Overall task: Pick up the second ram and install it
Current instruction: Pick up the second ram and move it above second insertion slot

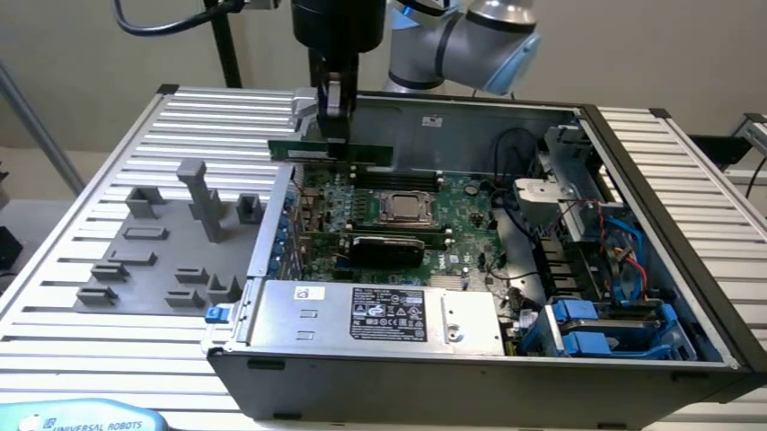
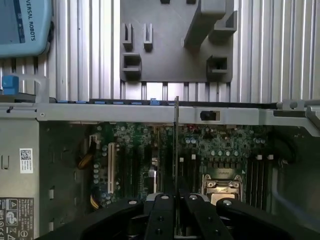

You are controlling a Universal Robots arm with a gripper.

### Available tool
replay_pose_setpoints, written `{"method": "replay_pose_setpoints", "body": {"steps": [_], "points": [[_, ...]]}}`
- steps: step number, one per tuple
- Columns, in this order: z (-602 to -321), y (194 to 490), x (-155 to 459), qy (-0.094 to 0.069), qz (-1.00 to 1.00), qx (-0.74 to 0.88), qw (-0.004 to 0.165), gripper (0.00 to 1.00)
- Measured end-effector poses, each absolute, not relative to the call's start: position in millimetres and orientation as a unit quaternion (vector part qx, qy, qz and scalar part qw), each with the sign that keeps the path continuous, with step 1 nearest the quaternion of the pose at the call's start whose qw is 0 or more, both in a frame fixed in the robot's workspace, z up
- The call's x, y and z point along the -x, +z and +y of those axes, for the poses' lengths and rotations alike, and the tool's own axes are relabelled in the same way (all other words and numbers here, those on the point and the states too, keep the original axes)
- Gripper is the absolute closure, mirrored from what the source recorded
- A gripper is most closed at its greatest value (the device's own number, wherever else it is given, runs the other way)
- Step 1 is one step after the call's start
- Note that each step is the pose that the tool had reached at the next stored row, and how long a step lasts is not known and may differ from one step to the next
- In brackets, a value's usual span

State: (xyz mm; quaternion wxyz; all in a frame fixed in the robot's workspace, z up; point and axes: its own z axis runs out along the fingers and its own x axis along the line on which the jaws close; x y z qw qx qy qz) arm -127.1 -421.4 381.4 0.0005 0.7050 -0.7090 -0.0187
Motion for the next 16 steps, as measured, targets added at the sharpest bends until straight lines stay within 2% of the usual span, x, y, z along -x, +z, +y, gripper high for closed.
{"method": "replay_pose_setpoints", "body": {"steps": [8,16], "points": [[-395.8,368.2,99.7,-0.019,-0.709,-0.705,0.001,0.87],[-386.1,353.5,63.0,-0.019,-0.709,-0.705,0.001,0.87]]}}
